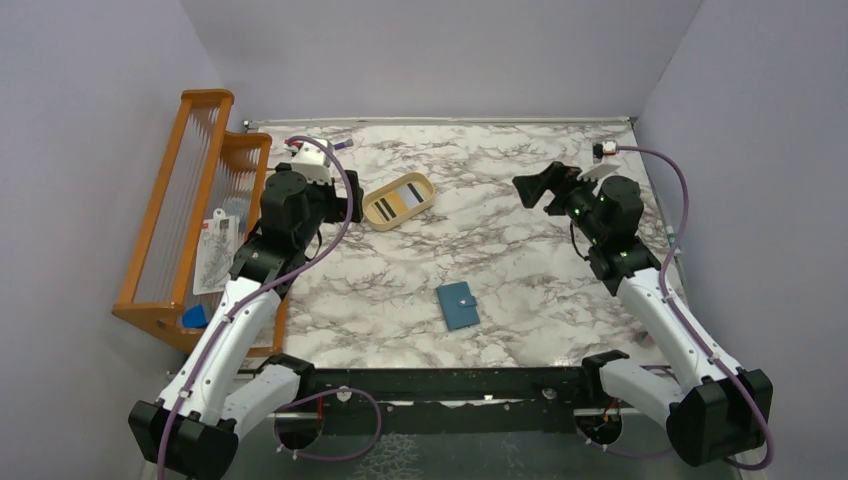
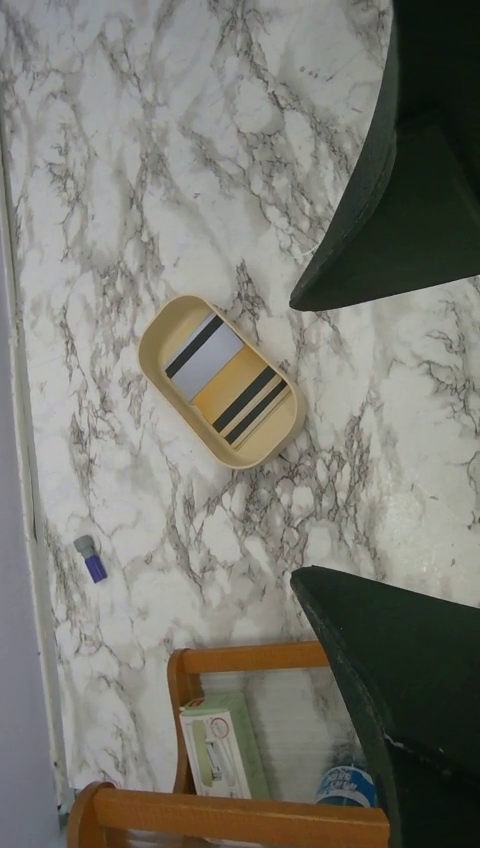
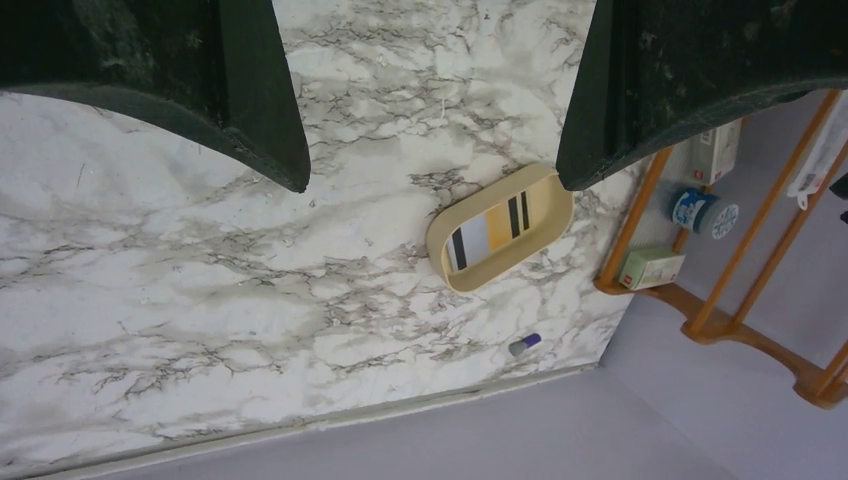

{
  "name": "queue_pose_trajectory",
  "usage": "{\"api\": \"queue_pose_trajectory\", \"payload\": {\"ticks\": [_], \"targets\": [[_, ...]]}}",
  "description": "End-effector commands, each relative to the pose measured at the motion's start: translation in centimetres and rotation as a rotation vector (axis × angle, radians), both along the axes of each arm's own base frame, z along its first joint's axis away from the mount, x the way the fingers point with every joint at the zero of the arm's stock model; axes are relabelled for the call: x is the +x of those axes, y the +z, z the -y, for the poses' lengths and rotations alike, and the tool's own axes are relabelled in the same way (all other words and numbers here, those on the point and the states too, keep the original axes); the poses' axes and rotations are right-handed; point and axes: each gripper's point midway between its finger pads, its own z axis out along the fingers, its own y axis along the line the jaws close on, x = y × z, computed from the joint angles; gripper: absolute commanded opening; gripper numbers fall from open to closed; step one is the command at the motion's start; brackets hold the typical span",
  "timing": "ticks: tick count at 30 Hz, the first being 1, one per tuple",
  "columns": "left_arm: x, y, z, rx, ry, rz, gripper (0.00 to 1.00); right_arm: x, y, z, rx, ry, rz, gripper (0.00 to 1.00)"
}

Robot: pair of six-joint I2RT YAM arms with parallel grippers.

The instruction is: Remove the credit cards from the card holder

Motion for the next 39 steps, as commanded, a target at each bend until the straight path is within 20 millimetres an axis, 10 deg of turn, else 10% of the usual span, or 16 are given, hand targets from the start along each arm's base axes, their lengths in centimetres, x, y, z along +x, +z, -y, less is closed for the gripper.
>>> {"api": "queue_pose_trajectory", "payload": {"ticks": [1, 10, 22, 39], "targets": [[-0.2, -0.4, 1.6, 0.011, -0.097, -0.048, 0.99, 0.3, 0.4, 0.0, 0.046, -0.009, 0.018, 1.00], [-0.8, -2.9, 3.8, -0.054, -0.192, -0.144, 0.99, -2.2, -4.8, -8.4, -0.397, 0.204, -0.148, 1.00], [-3.7, -7.2, 7.6, -0.353, -0.284, -0.323, 0.99, -10.9, -13.9, -13.0, -0.667, 0.480, -0.354, 0.89], [-4.1, -9.9, 7.3, -0.356, -0.249, -0.389, 0.99, -13.3, -20.6, -12.5, -0.777, 0.625, -0.457, 0.60]]}}
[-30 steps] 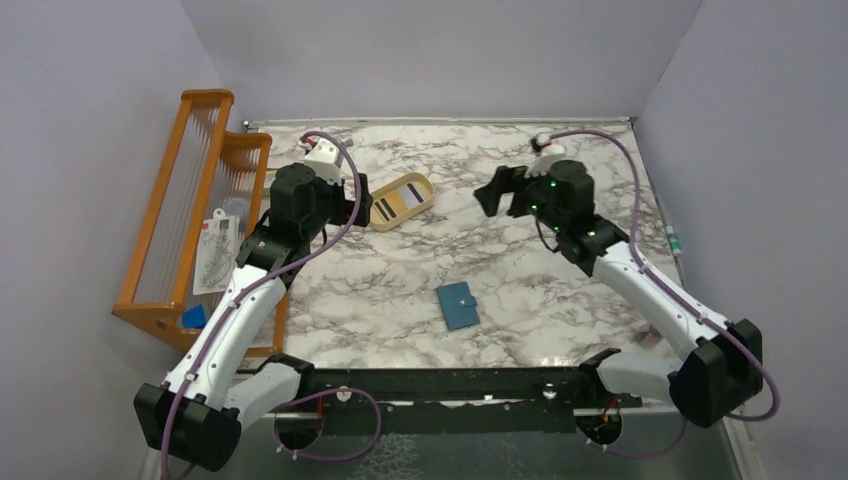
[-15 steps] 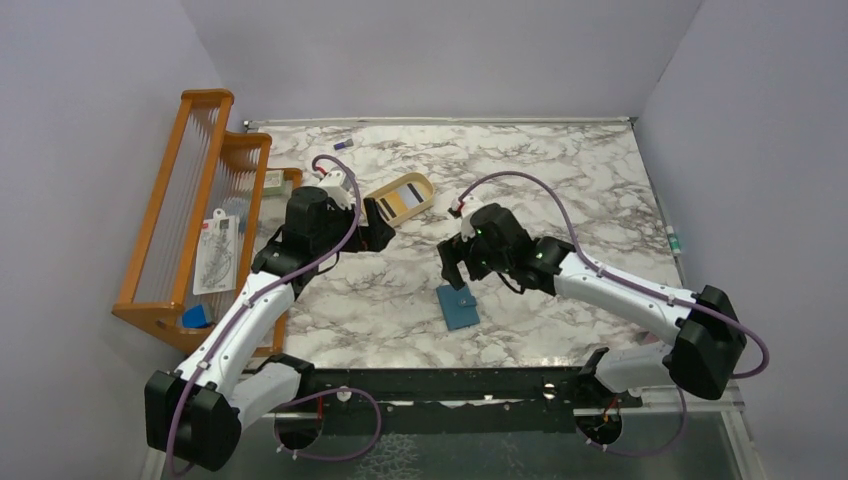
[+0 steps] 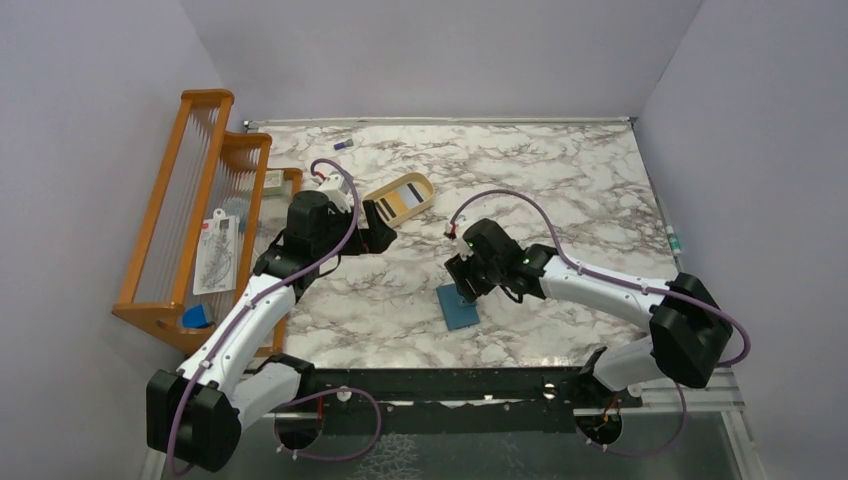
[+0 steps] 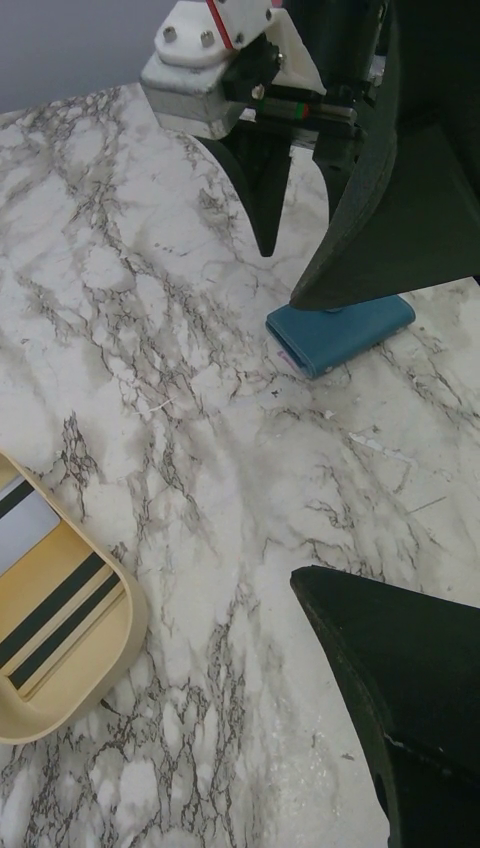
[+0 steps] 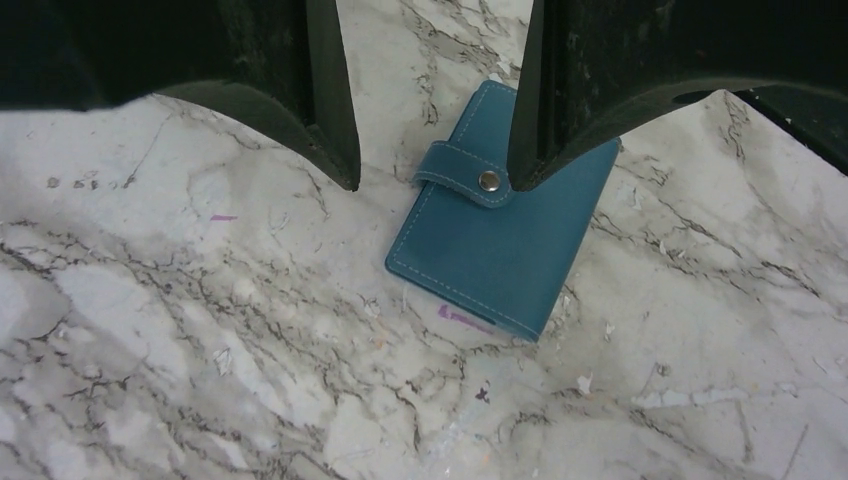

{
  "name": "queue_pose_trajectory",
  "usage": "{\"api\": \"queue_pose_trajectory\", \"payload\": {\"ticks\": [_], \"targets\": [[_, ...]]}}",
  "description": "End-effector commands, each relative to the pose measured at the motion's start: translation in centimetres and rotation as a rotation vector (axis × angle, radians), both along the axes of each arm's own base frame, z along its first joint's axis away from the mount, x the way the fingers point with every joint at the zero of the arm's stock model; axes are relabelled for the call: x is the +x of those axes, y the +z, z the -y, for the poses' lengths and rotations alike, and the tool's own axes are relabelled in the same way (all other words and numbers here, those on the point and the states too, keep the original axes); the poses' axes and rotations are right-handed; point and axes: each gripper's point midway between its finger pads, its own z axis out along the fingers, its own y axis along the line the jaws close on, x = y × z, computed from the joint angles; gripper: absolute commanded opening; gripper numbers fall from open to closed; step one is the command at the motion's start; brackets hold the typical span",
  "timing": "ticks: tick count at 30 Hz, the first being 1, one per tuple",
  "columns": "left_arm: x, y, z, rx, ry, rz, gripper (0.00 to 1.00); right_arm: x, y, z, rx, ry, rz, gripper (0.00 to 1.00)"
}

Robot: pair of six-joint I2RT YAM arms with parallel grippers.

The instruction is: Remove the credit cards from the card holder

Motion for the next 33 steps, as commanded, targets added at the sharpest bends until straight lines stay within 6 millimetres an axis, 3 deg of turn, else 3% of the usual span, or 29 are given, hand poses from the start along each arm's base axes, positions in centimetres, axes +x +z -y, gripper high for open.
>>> {"api": "queue_pose_trajectory", "payload": {"ticks": [1, 5, 21, 33], "targets": [[0.0, 0.2, 0.5, -0.025, -0.017, 0.006, 0.99, -1.2, -1.9, 0.1, -0.021, 0.058, -0.052, 0.58], [-0.1, -0.2, 0.5, -0.026, -0.015, -0.003, 0.99, -1.7, -2.6, -0.2, -0.010, 0.074, -0.081, 0.53], [-0.2, -0.9, 0.5, -0.030, -0.011, -0.022, 0.99, -2.5, -4.9, -0.5, -0.038, 0.092, -0.155, 0.54], [-0.5, -1.8, 0.5, -0.041, -0.007, -0.041, 0.99, -3.1, -6.5, -0.4, -0.047, 0.075, -0.196, 0.43]]}}
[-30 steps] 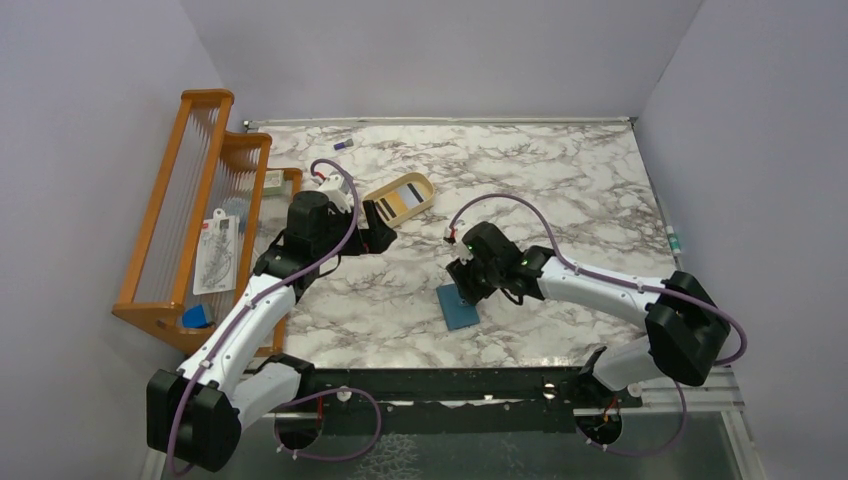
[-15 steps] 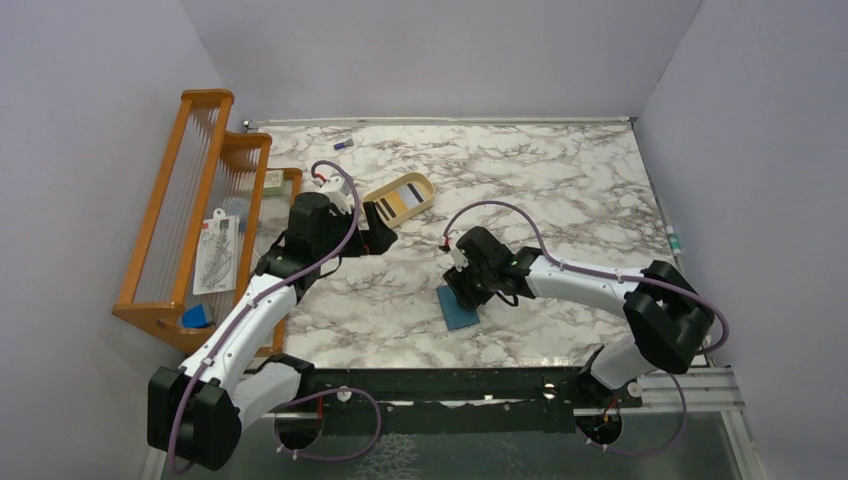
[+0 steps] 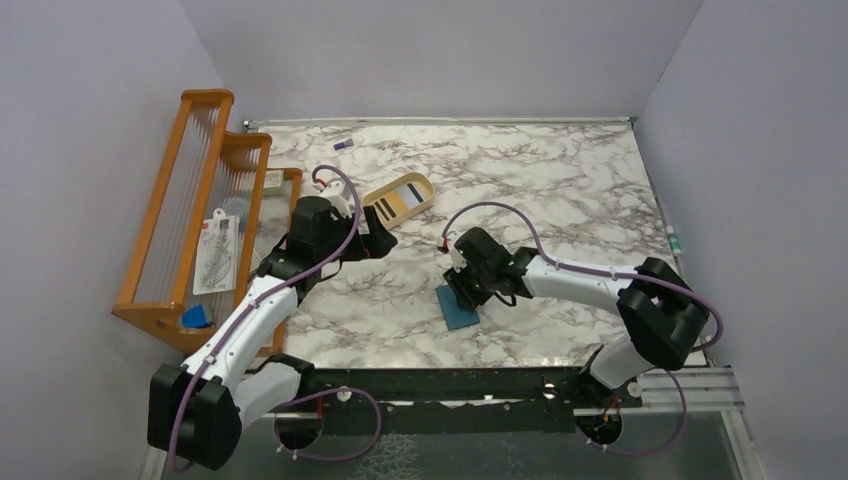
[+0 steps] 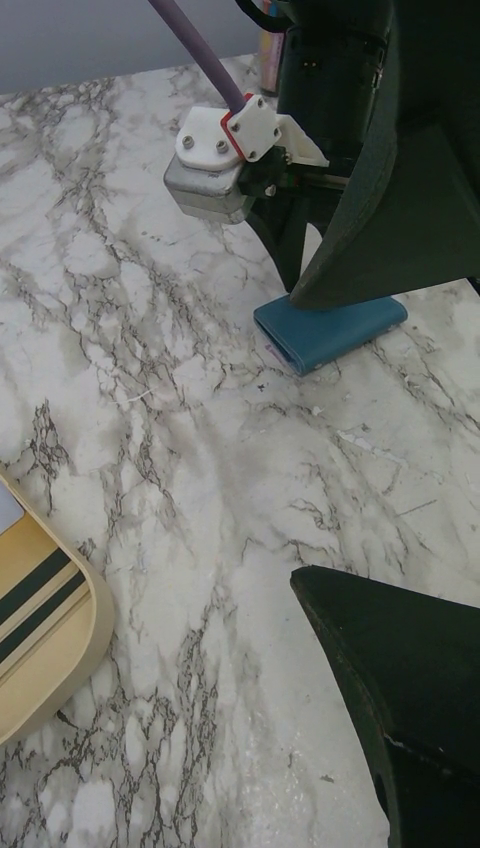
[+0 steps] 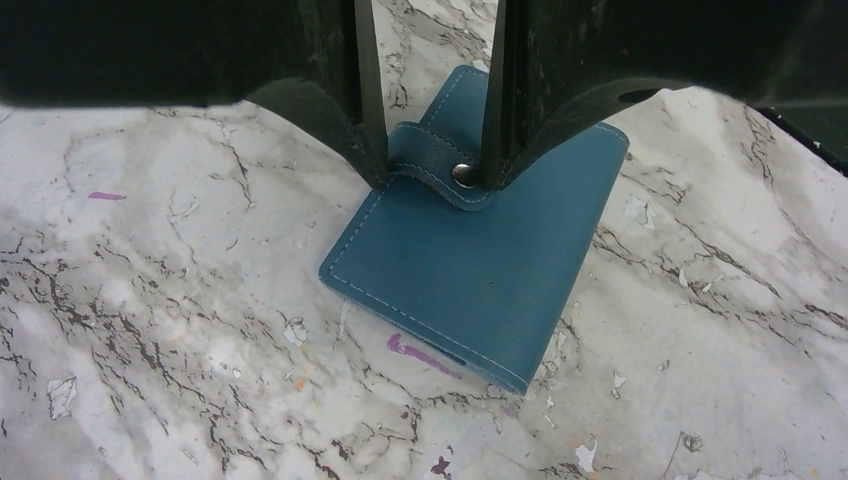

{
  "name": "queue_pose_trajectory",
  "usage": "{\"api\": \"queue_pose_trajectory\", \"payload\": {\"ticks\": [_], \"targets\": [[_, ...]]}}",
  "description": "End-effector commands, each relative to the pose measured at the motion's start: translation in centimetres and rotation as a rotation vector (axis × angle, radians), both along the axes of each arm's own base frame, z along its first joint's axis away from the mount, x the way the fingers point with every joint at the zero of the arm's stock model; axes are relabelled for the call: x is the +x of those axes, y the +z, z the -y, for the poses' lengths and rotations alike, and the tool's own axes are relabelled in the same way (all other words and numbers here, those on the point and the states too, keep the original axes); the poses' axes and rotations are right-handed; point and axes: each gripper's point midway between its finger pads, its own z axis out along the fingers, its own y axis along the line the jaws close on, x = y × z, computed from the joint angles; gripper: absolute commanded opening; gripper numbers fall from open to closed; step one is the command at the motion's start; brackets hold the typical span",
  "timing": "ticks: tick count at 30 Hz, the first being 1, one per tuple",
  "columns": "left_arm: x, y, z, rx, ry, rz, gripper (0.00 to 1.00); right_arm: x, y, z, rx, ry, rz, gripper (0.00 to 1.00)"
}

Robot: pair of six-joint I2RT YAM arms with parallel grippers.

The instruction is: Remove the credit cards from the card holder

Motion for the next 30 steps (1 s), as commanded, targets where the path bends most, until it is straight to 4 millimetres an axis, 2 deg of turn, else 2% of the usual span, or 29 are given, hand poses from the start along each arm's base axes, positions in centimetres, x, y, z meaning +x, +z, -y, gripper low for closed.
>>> {"api": "queue_pose_trajectory", "payload": {"ticks": [1, 2, 6, 11, 15, 19, 24, 28, 30], "targets": [[-0.2, 0.1, 0.6, -0.030, -0.019, 0.006, 0.99, -0.8, -1.3, 0.0, 0.002, -0.005, -0.040, 0.40], [-0.1, 0.1, 0.6, -0.032, -0.018, 0.005, 0.99, -0.7, -1.3, -0.1, 0.003, -0.012, -0.041, 0.35], [-0.2, -0.3, 0.7, -0.053, -0.013, 0.001, 0.99, -0.4, -1.2, -0.1, 0.008, -0.045, -0.036, 0.02], [-0.8, -2.2, 2.2, -0.104, -0.045, -0.038, 0.98, 0.4, -0.4, -0.3, 0.014, -0.084, -0.006, 0.01], [-1.4, -3.9, 4.5, -0.139, -0.069, -0.048, 0.97, 1.0, -0.2, -0.7, 0.035, -0.111, 0.012, 0.01], [-1.8, -5.6, 7.2, -0.166, -0.111, -0.045, 0.97, 1.5, 0.5, -2.3, 0.099, -0.083, 0.022, 0.01], [-2.2, -8.0, 9.7, -0.133, -0.178, -0.075, 0.96, 2.3, 2.6, -4.8, 0.223, 0.016, 0.049, 0.01], [-1.8, -8.3, 10.2, -0.131, -0.185, -0.072, 0.93, 3.0, 4.0, -5.6, 0.325, 0.059, 0.040, 0.01], [-1.7, -8.9, 10.1, -0.121, -0.174, -0.082, 0.86, 3.4, 4.5, -5.7, 0.362, 0.073, 0.047, 0.01]]}}
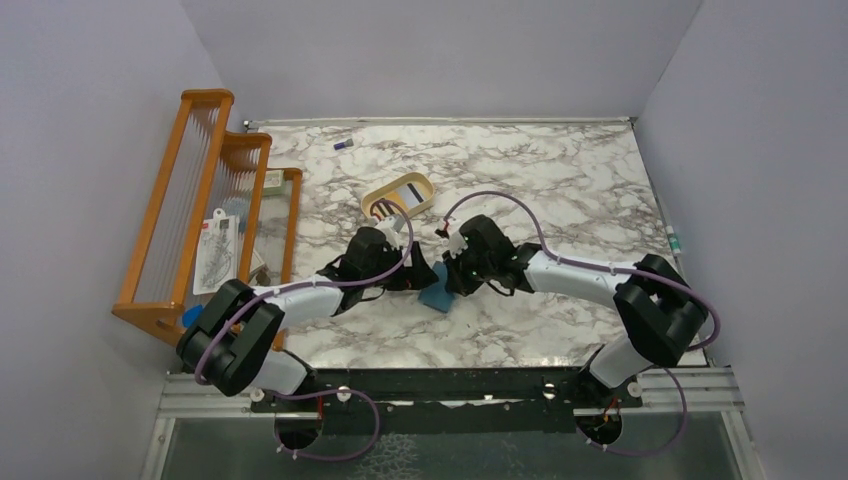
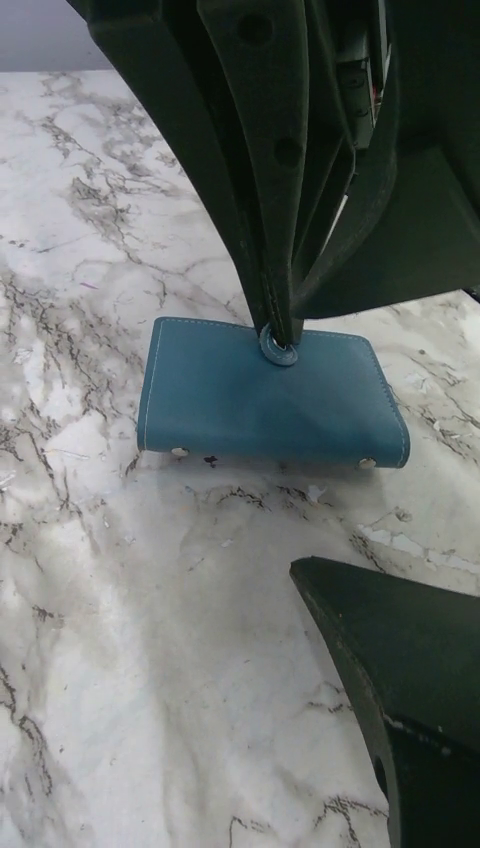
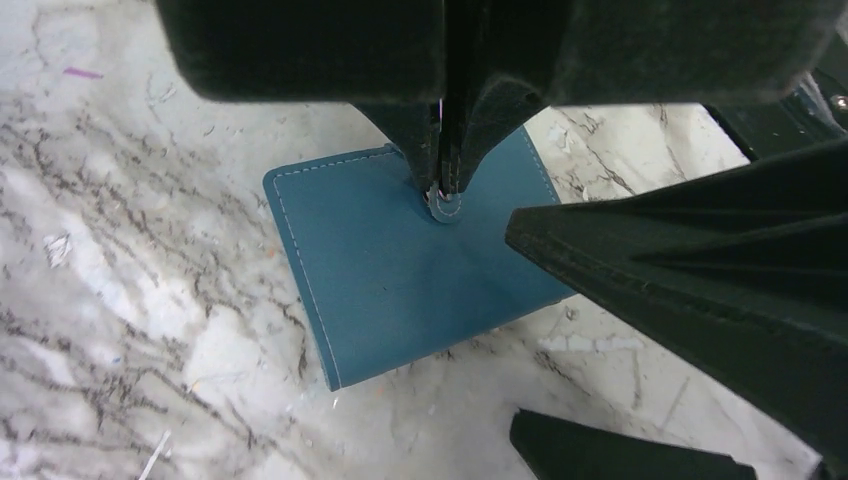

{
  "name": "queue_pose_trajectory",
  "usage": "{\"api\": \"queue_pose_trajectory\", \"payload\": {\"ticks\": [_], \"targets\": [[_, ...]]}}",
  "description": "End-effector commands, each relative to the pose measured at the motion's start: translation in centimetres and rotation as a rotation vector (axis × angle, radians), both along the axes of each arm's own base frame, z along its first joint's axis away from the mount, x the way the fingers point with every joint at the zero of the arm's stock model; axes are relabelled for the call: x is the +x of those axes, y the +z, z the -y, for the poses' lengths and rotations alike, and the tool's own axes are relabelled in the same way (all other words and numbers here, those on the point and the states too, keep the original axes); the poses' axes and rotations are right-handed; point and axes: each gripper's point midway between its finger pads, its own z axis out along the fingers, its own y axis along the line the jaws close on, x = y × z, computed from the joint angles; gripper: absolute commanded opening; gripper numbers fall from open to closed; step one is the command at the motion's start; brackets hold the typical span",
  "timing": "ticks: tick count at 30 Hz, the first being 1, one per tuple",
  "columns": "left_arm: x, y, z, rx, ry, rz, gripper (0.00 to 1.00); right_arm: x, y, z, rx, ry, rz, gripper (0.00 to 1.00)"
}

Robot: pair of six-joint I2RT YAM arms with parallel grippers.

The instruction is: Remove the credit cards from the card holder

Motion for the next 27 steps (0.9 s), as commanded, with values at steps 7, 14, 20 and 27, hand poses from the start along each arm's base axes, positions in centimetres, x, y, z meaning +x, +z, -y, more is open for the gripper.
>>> {"api": "queue_pose_trajectory", "payload": {"ticks": [7, 14, 20, 27], "targets": [[1.5, -0.1, 1.6, -0.091, -0.005, 0.071, 0.50, 2.0, 3.8, -2.8, 0.281, 0.123, 0.045, 0.01], [0.8, 0.4, 2.7, -0.177, -0.047, 0.072, 0.05, 2.5, 4.6, -2.6, 0.369, 0.139, 0.040, 0.01], [0.8, 0.6, 2.7, -0.199, -0.037, 0.069, 0.00, 3.1, 5.0, -2.2, 0.412, 0.125, 0.041, 0.01], [0.6, -1.4, 1.8, -0.156, 0.010, 0.033, 0.00, 3.0, 7.3, 0.8, 0.640, 0.084, -0.046, 0.01]]}}
